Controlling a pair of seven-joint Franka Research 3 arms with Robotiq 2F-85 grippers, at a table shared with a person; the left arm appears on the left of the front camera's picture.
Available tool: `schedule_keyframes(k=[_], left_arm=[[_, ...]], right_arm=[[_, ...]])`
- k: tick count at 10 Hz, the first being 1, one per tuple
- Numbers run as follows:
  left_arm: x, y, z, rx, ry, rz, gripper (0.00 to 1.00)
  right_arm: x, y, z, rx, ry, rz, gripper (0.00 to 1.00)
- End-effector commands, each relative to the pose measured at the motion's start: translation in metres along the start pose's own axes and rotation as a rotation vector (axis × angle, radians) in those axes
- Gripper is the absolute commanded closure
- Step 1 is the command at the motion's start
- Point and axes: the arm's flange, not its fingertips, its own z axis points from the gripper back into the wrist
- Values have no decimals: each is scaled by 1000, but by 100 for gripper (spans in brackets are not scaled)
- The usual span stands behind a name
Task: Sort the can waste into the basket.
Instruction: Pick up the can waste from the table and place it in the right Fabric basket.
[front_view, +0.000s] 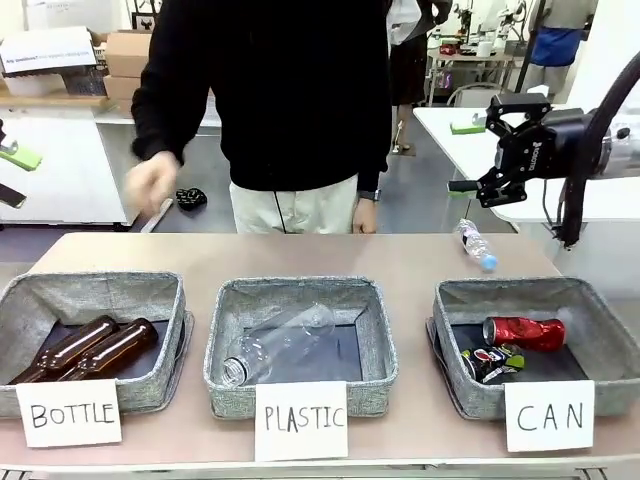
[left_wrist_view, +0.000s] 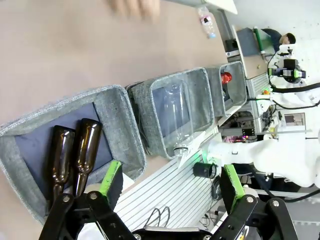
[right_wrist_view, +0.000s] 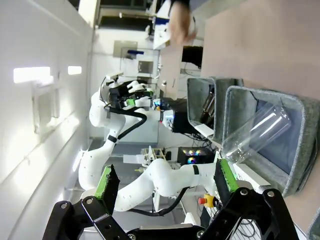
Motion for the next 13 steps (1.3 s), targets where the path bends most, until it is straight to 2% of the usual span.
schedule_keyframes(k=[1, 13], left_arm=[[-4, 3, 1, 4, 2, -14, 0], [-4, 3, 1, 4, 2, -14, 0]], right_arm=[[0, 1, 2, 1, 9, 2, 0], [0, 1, 2, 1, 9, 2, 0]])
